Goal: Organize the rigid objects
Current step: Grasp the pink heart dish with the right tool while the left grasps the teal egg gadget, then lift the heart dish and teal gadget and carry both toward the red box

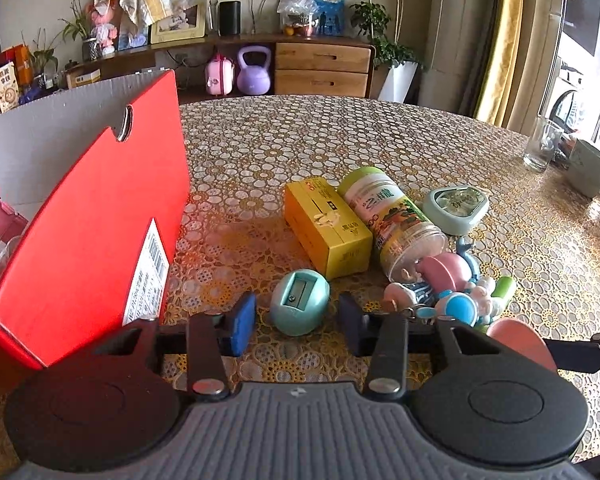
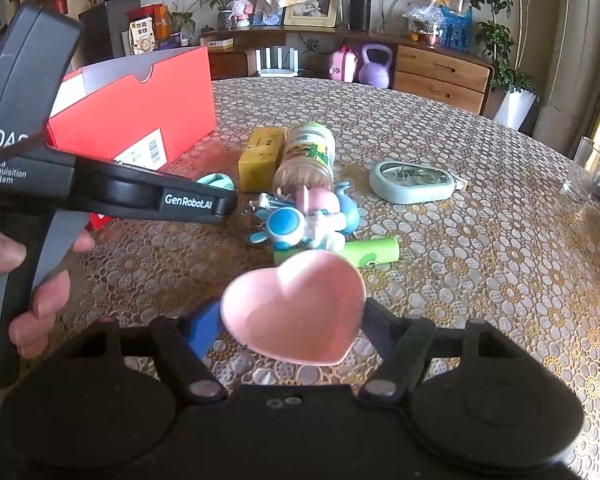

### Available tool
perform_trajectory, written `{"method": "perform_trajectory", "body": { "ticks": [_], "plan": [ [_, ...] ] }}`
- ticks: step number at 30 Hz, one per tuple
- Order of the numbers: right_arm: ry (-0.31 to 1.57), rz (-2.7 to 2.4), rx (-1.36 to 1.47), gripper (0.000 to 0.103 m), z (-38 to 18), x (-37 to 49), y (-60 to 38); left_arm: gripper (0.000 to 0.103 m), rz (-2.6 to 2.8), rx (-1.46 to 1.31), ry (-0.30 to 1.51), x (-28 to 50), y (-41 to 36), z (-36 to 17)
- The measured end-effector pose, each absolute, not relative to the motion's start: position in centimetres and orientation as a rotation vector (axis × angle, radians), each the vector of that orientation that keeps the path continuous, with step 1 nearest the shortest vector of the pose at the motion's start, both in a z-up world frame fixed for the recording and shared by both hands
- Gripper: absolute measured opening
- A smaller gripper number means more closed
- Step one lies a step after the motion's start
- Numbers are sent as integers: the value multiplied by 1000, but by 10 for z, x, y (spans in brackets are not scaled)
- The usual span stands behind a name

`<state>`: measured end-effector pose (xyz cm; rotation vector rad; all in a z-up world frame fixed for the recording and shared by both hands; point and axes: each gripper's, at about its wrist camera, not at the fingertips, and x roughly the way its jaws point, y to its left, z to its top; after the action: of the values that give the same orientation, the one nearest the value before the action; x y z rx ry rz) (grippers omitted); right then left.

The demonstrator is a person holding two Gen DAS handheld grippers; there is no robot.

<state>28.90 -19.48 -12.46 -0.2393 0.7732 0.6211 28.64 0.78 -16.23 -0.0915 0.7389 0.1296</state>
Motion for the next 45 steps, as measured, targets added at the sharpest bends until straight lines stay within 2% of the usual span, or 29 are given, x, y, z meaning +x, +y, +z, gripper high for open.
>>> {"method": "perform_trajectory", "body": {
  "ticks": [1, 5, 18, 33, 45],
  "plan": [
    [774, 620, -240, 73, -124, 289, -195, 35, 127, -86, 738, 287, 8, -162],
    [777, 610, -235, 73, -123, 289, -196, 30, 124, -69, 734, 287, 6, -163],
    [768, 577, -204, 73, -103, 269, -208, 30, 117, -55, 729, 270, 4, -147],
    [646, 596, -222, 73, -38, 226, -199, 30, 50, -56, 694, 217, 8, -85],
    [600, 646, -225, 73, 6, 213, -162, 30, 87, -52, 665, 183, 42, -42]
  ]
}}
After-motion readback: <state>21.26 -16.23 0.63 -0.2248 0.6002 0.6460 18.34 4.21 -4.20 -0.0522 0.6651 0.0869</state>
